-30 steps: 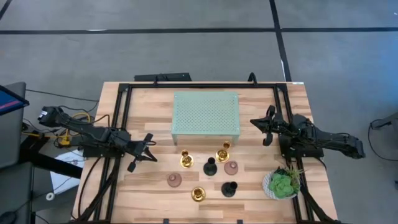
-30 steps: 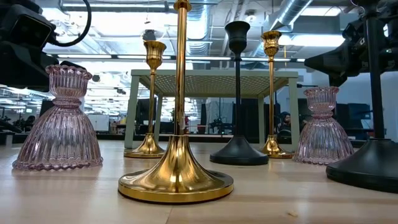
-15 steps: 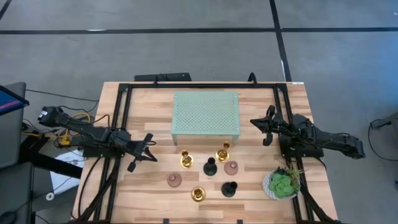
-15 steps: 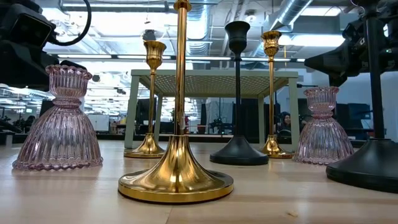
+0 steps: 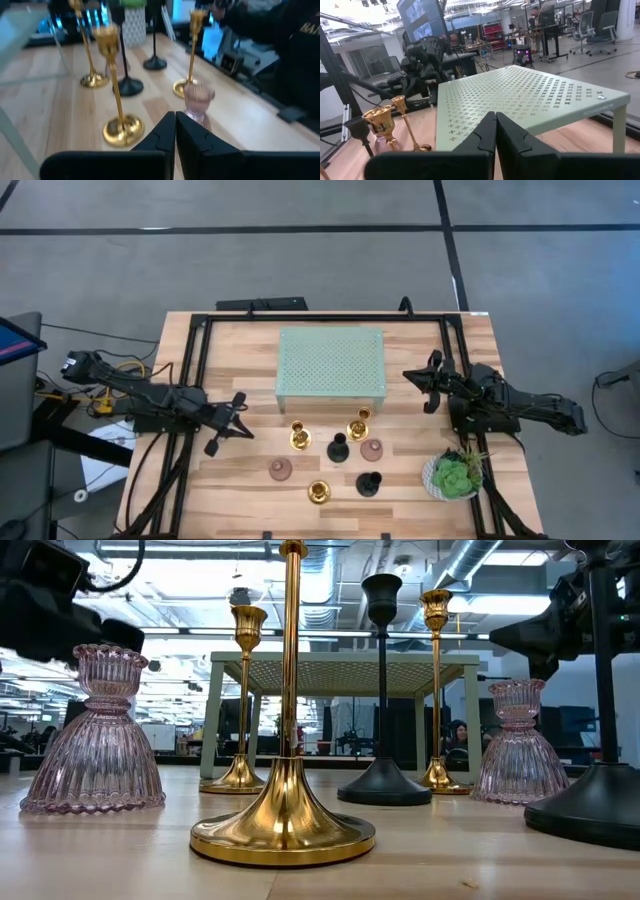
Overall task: Pick & Place candle stick holders
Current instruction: Put the right gold candle holder on the shelf
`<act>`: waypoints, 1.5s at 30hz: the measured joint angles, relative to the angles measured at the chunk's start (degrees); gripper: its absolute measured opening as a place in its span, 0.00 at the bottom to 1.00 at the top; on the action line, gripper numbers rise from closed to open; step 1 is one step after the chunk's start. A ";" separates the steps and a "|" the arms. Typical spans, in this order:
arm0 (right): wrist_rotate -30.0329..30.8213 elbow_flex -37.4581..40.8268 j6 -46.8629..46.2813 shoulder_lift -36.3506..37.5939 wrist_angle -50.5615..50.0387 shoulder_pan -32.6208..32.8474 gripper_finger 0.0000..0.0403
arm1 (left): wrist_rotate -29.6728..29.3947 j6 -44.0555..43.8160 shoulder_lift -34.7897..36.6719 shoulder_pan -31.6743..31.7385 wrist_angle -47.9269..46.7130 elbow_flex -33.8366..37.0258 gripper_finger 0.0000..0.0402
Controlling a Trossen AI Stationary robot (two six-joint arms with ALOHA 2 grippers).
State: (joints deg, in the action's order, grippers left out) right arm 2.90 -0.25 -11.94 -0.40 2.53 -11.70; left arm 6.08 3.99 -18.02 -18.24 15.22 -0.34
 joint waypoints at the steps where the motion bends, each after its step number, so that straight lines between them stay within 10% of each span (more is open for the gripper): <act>1: 0.00 0.00 -0.01 0.00 -0.15 0.00 0.00 | 0.00 0.00 0.02 0.00 0.94 0.00 0.03; 45: -5.50 -0.01 0.47 0.00 3.89 0.07 0.00 | -0.01 0.17 -0.05 0.00 8.04 0.00 0.03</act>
State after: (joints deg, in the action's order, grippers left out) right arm -2.61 -0.26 -11.48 -0.40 6.42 -11.64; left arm 6.07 4.16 -18.06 -18.24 23.26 -0.34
